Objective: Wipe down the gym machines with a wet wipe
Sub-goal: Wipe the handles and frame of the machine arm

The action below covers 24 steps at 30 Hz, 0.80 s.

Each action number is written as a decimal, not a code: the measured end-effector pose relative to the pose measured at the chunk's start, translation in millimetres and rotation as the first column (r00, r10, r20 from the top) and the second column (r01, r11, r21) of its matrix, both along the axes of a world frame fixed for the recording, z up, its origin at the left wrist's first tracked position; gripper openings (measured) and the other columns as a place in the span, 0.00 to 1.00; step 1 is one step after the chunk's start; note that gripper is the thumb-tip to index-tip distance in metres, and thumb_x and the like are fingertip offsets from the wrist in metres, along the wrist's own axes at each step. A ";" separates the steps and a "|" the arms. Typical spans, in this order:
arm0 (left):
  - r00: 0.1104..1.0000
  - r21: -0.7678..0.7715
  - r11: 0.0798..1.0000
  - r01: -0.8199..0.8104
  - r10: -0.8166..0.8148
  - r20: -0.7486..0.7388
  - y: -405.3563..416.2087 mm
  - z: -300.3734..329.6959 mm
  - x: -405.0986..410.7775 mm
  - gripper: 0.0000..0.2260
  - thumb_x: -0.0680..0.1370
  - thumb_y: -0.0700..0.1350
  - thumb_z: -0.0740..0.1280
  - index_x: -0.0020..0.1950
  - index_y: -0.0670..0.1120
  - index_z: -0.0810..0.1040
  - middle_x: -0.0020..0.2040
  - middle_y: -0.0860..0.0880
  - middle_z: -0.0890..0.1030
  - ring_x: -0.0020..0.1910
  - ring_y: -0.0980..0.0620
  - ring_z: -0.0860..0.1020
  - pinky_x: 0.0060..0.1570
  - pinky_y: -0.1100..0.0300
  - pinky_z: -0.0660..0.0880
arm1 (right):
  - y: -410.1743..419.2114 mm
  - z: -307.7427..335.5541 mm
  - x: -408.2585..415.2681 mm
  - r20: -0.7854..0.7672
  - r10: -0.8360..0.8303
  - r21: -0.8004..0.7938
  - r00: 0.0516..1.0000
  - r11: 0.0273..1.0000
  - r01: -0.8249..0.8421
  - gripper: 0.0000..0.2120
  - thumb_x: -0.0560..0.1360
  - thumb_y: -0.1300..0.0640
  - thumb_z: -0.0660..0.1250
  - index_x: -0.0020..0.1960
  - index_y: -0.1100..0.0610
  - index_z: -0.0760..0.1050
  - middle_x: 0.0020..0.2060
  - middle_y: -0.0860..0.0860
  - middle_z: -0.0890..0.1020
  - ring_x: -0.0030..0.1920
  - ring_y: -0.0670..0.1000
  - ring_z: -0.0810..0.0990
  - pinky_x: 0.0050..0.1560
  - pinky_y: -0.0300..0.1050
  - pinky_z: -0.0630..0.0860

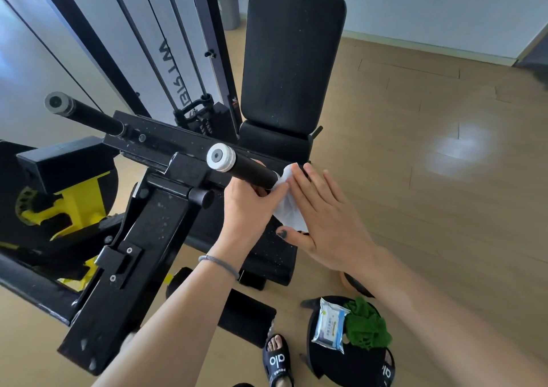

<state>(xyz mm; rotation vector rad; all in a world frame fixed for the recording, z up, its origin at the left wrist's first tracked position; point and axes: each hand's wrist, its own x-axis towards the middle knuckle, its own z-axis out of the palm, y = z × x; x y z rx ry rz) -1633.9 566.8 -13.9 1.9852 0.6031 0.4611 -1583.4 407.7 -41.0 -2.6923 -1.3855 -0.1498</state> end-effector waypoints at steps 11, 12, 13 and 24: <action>0.996 -0.053 0.998 -0.027 0.031 0.081 -3.4 7.7 4.0 0.11 0.69 0.39 0.77 0.41 0.43 0.75 0.36 0.47 0.80 0.36 0.55 0.78 0.41 0.63 0.78 | -10.5 -22.1 -16.4 0.101 0.095 -0.096 0.990 0.992 -0.085 0.42 0.82 0.30 0.44 0.82 0.61 0.50 0.82 0.61 0.48 0.82 0.58 0.45 0.81 0.58 0.52; 0.993 -0.075 0.997 -0.009 0.018 0.117 0.4 11.9 3.5 0.11 0.70 0.39 0.77 0.44 0.42 0.75 0.39 0.45 0.79 0.38 0.54 0.78 0.42 0.62 0.77 | -10.5 -23.4 -14.7 0.108 0.100 -0.110 0.989 0.990 -0.088 0.42 0.81 0.31 0.44 0.82 0.60 0.50 0.82 0.61 0.48 0.82 0.59 0.45 0.81 0.58 0.51; 0.986 -0.106 0.994 -0.006 0.024 0.167 4.6 17.4 3.0 0.11 0.70 0.40 0.77 0.46 0.42 0.76 0.42 0.43 0.79 0.40 0.53 0.78 0.45 0.61 0.77 | -10.1 -23.8 -13.0 0.114 0.106 -0.119 0.988 0.989 -0.092 0.41 0.81 0.31 0.44 0.83 0.60 0.50 0.82 0.62 0.48 0.82 0.59 0.45 0.81 0.58 0.51; 0.960 -0.260 0.964 -0.059 0.126 0.249 5.5 38.1 5.8 0.04 0.75 0.34 0.69 0.42 0.34 0.76 0.36 0.49 0.77 0.36 0.59 0.75 0.40 0.70 0.73 | -9.2 -35.8 -21.8 0.103 0.088 -0.084 0.991 0.993 -0.079 0.42 0.82 0.32 0.44 0.82 0.63 0.47 0.82 0.61 0.47 0.82 0.58 0.43 0.81 0.58 0.50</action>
